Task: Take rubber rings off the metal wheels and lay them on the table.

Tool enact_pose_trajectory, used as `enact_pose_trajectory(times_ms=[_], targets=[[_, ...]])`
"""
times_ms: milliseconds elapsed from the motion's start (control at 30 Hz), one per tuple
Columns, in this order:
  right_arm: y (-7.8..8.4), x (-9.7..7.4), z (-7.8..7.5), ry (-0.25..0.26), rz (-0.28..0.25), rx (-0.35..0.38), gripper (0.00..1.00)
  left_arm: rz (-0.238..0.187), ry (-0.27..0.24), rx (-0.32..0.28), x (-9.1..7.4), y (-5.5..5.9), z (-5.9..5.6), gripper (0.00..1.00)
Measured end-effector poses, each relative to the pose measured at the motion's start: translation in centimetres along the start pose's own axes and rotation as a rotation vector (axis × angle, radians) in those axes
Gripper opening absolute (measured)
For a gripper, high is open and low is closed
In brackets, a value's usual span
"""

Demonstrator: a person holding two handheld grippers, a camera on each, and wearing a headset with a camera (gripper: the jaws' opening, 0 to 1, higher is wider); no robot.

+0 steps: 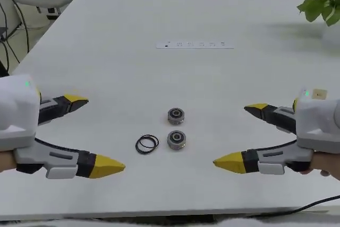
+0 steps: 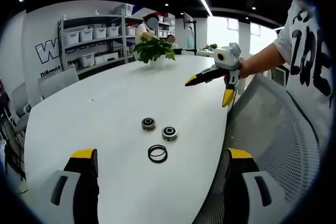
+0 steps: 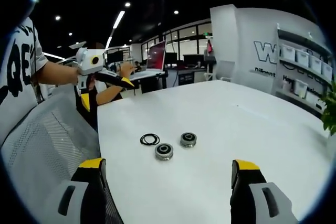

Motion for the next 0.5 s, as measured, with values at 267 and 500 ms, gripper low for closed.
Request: enact_pose_trajectory(times_ms=[267, 500], targets=[[0.03, -0.12, 0.18, -0.003, 0.008, -0.03, 0.99, 0.003, -0.002, -0.004, -0.09, 0.26, 0.0, 0.99], [0.19, -0.22, 0.13, -0.002, 0.013, -0.037, 0.99, 0.001, -0.002, -0.01, -0.15, 0.36, -0.07, 0.99]])
Point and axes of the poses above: the centre of the closed fingertips' face, and the gripper's own axes: x roughly forward along the fingers, z roughly to its left, y roughly out of its underside, the point moved 4 cm from there along -x, roughly backward along the fingers, and after that the axes turned 8 degrees about y, right-handed, at the moved point
